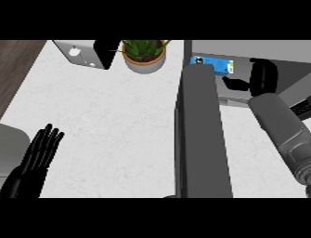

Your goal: Pick up the milk, place it into the microwave and close the microwave

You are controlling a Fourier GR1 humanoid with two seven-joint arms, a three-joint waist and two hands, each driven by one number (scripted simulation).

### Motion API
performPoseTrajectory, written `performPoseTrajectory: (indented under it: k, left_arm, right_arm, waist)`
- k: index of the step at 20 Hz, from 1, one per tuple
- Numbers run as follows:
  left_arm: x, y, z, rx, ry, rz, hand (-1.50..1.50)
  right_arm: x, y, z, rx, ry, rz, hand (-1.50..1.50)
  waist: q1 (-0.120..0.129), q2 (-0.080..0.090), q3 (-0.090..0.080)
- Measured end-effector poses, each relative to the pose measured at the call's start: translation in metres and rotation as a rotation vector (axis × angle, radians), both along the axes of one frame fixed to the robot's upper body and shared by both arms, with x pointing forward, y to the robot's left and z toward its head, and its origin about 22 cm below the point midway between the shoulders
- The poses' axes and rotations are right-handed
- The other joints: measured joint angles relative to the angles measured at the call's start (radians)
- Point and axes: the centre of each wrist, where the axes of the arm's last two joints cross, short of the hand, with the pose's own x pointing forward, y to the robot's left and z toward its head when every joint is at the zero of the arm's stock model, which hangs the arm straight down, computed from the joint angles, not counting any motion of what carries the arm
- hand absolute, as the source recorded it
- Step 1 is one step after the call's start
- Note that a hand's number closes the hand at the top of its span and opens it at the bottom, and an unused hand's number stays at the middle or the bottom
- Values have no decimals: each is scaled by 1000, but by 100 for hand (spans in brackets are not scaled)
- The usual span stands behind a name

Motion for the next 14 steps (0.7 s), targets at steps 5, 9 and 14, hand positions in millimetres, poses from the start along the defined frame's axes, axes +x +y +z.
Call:
performPoseTrajectory:
  k: [5,9,14]
  left_arm:
    - [3,-4,-3,15,-3,-11,-150]
    - [4,-10,-5,10,-3,-25,-150]
    - [3,-15,-6,-14,-9,-51,-150]
  right_arm:
    - [1,4,0,-8,30,39,-150]
    - [-1,13,-6,39,39,110,-150]
    - [-4,15,-10,117,39,190,-150]
  waist:
    - [6,3,1]
    - [3,3,2]
    - [-4,-1,2]
